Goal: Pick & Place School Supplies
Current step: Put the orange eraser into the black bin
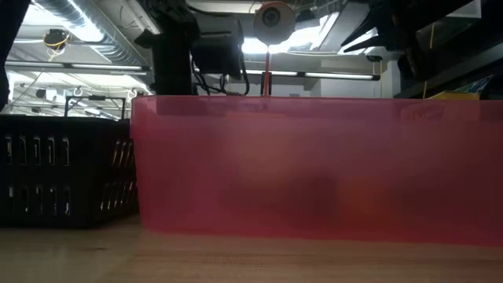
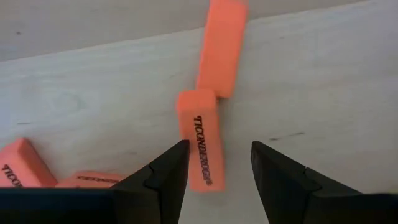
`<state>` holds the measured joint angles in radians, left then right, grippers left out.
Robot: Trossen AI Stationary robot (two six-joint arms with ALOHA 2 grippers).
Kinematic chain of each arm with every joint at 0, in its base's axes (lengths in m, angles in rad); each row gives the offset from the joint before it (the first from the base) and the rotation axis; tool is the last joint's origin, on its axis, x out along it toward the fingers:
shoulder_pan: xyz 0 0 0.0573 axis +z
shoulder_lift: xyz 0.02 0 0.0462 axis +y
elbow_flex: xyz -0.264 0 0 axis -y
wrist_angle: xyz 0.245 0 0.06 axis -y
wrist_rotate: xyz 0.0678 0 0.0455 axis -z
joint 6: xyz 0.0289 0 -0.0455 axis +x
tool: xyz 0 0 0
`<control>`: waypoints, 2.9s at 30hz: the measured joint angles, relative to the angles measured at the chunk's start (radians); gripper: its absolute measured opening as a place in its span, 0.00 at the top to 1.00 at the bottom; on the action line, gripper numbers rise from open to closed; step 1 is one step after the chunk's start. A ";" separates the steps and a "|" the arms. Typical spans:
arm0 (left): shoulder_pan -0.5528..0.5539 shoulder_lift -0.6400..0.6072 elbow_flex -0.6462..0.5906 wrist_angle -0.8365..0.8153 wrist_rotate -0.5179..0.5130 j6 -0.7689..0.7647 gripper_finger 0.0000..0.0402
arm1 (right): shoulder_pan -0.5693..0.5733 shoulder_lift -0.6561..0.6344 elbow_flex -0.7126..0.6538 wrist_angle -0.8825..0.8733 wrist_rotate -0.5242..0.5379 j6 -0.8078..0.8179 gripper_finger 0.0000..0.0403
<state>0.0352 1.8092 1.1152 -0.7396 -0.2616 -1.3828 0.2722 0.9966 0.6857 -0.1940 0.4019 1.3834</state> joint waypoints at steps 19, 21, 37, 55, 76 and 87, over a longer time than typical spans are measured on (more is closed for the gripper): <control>0.006 0.067 0.003 -0.014 -0.014 0.035 0.83 | 0.002 0.000 0.000 0.029 -0.017 -0.002 0.90; 0.006 0.068 0.003 -0.022 -0.022 0.050 0.92 | 0.002 0.000 0.000 0.029 -0.010 -0.004 0.90; -0.215 -0.324 -0.003 -0.176 0.085 0.078 0.93 | -0.002 0.000 0.000 0.045 0.010 -0.001 0.90; -0.333 -0.322 -0.002 -0.133 0.293 0.578 0.93 | -0.023 0.000 0.000 0.052 0.001 -0.011 0.90; -0.367 -0.241 -0.001 -0.036 0.244 0.585 0.52 | -0.020 0.000 0.000 0.078 0.001 -0.007 0.90; -0.162 -0.289 0.000 -0.404 0.071 -0.283 0.53 | -0.020 0.000 0.000 0.086 0.033 -0.029 0.90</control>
<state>-0.1265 1.5200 1.1156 -1.1436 -0.1907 -1.6662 0.2523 0.9970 0.6861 -0.1077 0.4349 1.3539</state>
